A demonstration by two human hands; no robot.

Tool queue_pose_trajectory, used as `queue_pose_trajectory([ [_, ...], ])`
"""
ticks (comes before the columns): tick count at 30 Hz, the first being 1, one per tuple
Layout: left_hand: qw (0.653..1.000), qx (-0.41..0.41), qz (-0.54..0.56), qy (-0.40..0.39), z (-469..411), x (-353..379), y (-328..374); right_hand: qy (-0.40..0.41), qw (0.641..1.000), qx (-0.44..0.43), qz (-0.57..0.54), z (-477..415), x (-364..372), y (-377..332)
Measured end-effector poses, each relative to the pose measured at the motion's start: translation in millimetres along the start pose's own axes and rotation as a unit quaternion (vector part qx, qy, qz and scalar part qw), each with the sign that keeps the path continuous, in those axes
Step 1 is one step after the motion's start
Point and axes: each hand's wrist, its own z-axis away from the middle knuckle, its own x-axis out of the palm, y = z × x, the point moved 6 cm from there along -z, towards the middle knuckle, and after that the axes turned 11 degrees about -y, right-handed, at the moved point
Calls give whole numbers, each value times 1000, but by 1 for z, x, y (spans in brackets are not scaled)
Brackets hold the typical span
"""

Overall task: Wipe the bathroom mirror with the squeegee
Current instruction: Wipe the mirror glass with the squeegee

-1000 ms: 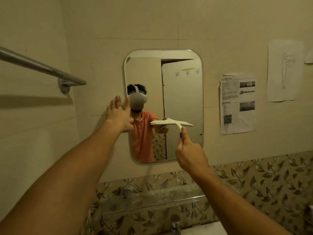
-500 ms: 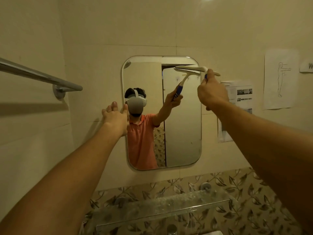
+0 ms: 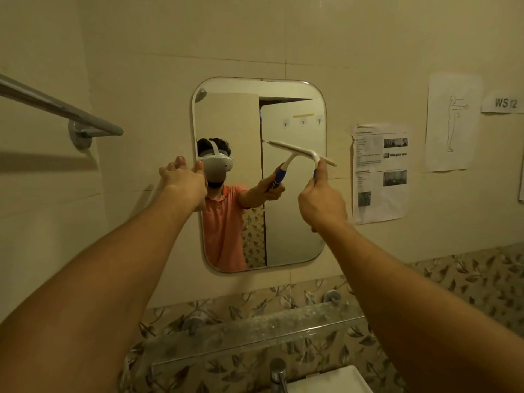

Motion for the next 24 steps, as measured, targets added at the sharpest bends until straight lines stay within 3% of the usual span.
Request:
queue_pose_trajectory([
  [13,1000,8,6,4,5,3,0,-56,998,34,-24,65,91,51],
  [24,1000,4,3,-2,5,2,4,-66,995,45,-53,84,114,69],
])
